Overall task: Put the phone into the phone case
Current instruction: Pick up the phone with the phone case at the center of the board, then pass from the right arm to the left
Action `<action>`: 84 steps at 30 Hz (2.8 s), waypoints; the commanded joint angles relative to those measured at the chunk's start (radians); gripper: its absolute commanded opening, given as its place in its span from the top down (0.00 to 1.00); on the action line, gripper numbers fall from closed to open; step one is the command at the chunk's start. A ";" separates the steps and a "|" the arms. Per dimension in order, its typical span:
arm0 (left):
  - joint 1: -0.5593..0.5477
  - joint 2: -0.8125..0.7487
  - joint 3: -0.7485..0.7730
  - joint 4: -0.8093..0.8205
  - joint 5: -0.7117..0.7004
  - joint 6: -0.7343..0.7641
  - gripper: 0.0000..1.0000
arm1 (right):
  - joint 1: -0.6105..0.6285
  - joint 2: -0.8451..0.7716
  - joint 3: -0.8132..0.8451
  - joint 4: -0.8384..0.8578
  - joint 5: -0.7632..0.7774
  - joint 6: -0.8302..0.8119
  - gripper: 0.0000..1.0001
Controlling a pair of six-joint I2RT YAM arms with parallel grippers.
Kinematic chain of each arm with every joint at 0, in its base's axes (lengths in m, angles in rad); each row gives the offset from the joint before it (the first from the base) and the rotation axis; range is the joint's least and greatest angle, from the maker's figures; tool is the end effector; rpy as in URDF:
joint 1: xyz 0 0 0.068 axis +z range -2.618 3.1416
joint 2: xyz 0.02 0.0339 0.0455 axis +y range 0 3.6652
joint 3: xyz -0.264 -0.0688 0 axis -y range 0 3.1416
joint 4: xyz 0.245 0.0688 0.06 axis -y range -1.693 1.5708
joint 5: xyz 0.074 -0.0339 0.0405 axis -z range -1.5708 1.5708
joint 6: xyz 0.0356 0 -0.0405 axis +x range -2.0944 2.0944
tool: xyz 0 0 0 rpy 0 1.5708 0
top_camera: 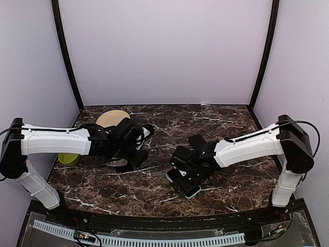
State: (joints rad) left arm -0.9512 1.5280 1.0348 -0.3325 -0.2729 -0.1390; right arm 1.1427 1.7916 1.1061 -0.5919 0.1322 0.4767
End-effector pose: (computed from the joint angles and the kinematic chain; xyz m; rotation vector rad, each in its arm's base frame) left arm 0.1973 -0.2601 0.2345 0.8169 2.2208 -0.2014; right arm 0.1442 0.3047 0.1578 -0.9018 2.6923 0.1741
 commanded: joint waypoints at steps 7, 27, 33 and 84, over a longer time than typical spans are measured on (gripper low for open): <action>0.002 -0.104 -0.041 -0.023 -0.027 -0.107 0.45 | 0.017 0.061 0.058 -0.044 0.021 0.038 0.01; 0.002 -0.096 -0.095 0.037 0.007 -0.066 0.45 | 0.020 0.087 0.059 -0.065 0.056 0.101 0.02; 0.003 -0.105 -0.110 0.057 0.022 -0.081 0.45 | 0.020 0.071 0.018 -0.049 0.065 0.101 0.10; -0.068 0.063 -0.240 1.087 0.525 -0.417 0.93 | 0.032 -0.487 -0.308 0.587 0.172 -0.186 0.70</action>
State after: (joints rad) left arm -1.0054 1.6142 0.7761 0.7616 0.1864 -0.6262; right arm 1.1652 1.3663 0.8062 -0.0990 0.2802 0.3187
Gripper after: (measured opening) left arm 0.144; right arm 0.751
